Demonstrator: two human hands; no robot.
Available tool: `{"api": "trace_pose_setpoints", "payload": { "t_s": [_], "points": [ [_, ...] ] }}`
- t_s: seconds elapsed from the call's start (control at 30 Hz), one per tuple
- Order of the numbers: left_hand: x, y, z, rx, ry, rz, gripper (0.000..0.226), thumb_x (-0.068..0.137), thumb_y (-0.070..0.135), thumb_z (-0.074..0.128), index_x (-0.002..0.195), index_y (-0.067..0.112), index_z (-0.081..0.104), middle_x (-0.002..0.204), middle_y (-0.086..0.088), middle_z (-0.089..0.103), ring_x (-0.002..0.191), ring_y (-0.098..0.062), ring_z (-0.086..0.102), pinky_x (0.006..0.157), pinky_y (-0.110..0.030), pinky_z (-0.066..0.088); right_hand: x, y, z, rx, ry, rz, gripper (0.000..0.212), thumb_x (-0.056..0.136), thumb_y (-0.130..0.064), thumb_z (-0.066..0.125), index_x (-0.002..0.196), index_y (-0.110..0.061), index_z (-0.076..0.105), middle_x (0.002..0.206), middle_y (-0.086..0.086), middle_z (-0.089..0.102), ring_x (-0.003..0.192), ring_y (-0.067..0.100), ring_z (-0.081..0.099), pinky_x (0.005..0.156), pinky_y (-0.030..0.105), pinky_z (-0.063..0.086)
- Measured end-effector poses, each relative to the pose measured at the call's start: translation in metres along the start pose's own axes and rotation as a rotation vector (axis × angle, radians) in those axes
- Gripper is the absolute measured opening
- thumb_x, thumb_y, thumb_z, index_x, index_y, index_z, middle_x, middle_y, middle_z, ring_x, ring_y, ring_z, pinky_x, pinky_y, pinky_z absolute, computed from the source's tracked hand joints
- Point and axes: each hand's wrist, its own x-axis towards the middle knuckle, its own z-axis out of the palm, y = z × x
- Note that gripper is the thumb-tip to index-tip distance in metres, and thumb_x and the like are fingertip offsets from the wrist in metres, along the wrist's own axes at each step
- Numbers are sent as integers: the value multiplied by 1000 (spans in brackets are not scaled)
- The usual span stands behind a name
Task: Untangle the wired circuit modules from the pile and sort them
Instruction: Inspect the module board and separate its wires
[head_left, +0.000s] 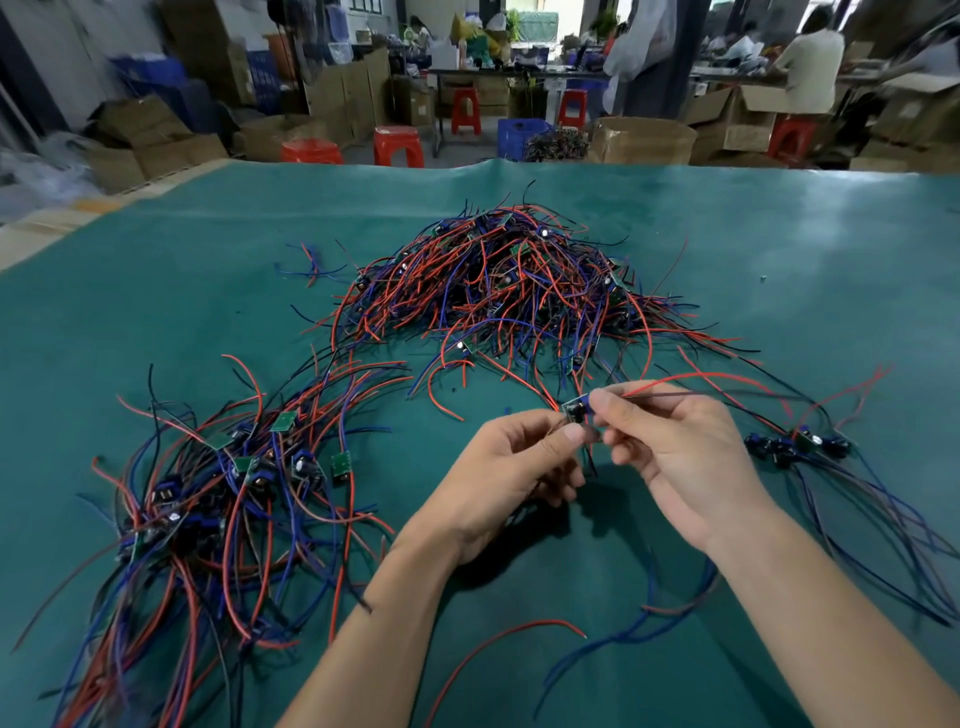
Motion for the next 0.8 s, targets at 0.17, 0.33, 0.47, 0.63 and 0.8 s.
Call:
{"api": "trace_pose_setpoints", "payload": {
  "t_s": [0.17, 0.33, 0.47, 0.63, 0.8],
  "points": [
    [1, -1, -1, -48, 31, 15, 20, 91, 29, 61, 86, 13, 73, 66, -2, 62, 56, -10, 55, 57, -19, 44, 1, 0, 0, -70, 41, -8, 11, 64, -20, 83, 67, -11, 77, 64, 8, 66, 50, 11, 56, 41, 20, 43],
    [2, 0, -2, -38, 49, 11, 26, 99, 19, 55, 82, 13, 73, 55, 1, 47, 49, -10, 40, 49, -18, 34, 1, 3, -2, -66, -17, 3, 16, 73, -19, 79, 82, -5, 80, 71, 8, 67, 58, 13, 59, 50, 19, 48],
    [4, -1, -4, -16, 17, 19, 25, 98, 22, 57, 79, 13, 72, 52, 6, 28, 49, -9, 20, 48, -22, 15, 4, 8, -7, -167, 4, -16, 13, 89, -12, 74, 78, -9, 80, 70, 7, 67, 57, 12, 58, 47, 20, 47],
    [2, -2, -4, 81, -51, 53, 23, 93, 28, 60, 79, 13, 71, 51, 11, 31, 48, -7, 20, 46, -19, 17, 17, 4, -30, -475, 334, -308, 16, 89, -20, 76, 73, -19, 75, 61, 2, 66, 50, 9, 57, 43, 22, 45],
    [2, -2, -4, 112, -84, 60, 21, 92, 29, 62, 78, 15, 72, 51, 10, 31, 48, -8, 21, 46, -18, 20, 27, -4, -55, -401, 593, -390, 26, 90, -21, 73, 64, -20, 68, 59, 2, 62, 46, 7, 56, 42, 23, 46]
  ]
}}
